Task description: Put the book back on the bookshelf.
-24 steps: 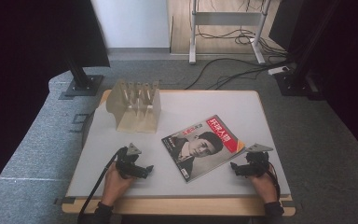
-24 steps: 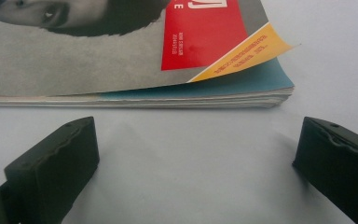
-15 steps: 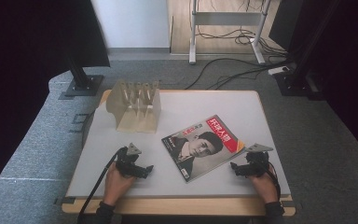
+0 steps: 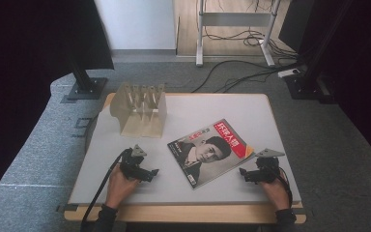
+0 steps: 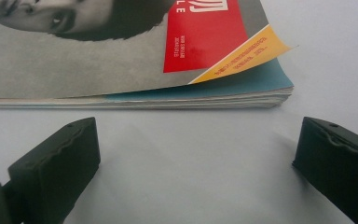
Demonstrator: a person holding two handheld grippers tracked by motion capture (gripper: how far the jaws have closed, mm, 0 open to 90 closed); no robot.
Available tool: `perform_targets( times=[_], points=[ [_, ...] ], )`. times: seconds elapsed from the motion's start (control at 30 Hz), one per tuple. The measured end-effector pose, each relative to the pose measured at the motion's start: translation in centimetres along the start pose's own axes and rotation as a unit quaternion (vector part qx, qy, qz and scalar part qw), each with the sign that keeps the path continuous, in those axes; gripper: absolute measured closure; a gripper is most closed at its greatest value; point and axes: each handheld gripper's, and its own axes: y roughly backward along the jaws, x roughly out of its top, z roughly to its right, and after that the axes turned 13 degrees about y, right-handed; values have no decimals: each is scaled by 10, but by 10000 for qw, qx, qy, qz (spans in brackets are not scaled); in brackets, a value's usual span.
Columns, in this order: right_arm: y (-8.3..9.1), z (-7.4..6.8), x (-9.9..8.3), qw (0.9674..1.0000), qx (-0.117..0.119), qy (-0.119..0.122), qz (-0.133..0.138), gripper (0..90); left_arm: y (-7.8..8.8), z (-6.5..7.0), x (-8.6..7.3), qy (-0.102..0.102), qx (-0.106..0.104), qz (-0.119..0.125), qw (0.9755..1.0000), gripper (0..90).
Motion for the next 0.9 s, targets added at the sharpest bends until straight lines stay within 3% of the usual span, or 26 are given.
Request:
perform_targets(
  times=[0.2, 0.5, 0.67, 0.9],
  points=[
    [2, 0, 1, 9999, 105, 41, 68, 14, 0, 4, 15, -107, -125, 68, 9998, 0],
    [11, 2, 13, 9995, 44, 235, 209, 11, -8, 17, 42, -437, -260, -3, 9987, 0],
    [13, 2, 24, 9986, 138, 431, 262, 0, -13, 22, 57, -493, -523, 16, 9974, 0],
    [6, 3, 42, 9981, 212, 555, 190, 2, -24, 28, 80, -680, -517, 14, 9963, 0]
  ],
)
